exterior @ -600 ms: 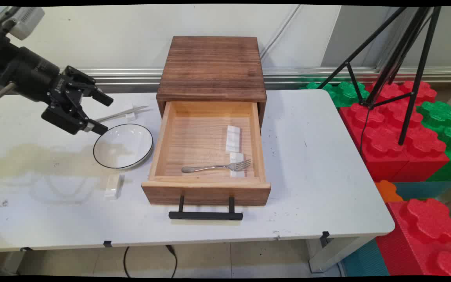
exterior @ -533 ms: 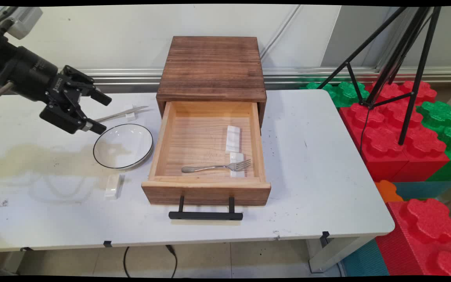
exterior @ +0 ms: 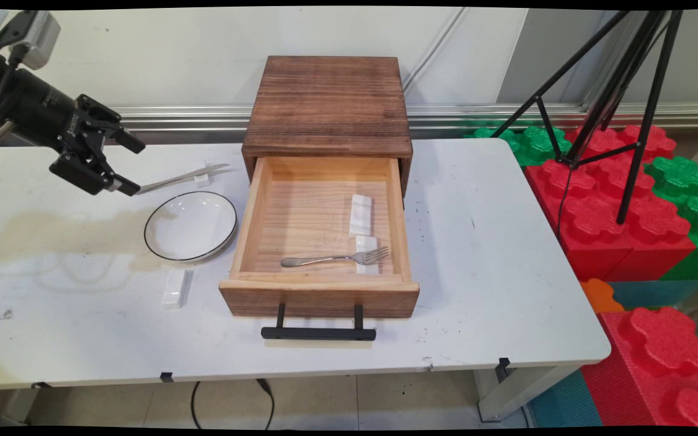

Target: Pick up the knife from the left of the white plate

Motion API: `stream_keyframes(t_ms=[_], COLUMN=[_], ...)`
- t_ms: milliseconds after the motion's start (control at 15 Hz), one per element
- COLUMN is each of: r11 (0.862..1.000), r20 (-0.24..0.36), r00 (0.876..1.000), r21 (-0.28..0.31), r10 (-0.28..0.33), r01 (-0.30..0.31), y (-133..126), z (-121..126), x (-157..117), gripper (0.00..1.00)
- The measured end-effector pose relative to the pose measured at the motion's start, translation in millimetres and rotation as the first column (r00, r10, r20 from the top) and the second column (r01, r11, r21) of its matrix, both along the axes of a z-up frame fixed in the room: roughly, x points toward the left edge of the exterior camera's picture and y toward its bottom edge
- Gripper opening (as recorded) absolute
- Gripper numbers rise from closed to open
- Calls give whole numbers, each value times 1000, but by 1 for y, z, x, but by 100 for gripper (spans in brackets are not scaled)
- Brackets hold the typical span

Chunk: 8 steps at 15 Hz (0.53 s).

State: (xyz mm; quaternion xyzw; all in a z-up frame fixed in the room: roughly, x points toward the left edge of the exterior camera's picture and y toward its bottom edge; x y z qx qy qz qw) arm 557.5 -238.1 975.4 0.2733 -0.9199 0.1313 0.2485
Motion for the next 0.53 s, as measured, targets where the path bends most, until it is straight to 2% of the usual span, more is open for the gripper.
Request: stream_keyframes(t_ms=[267, 533], r11=[1000, 998], r20=[77, 122], r00=[997, 991], r21=[0, 3], r10=[32, 63], r01=[-32, -64], y=[-25, -46], z=[-14, -32], x=[18, 29], gripper=[100, 100])
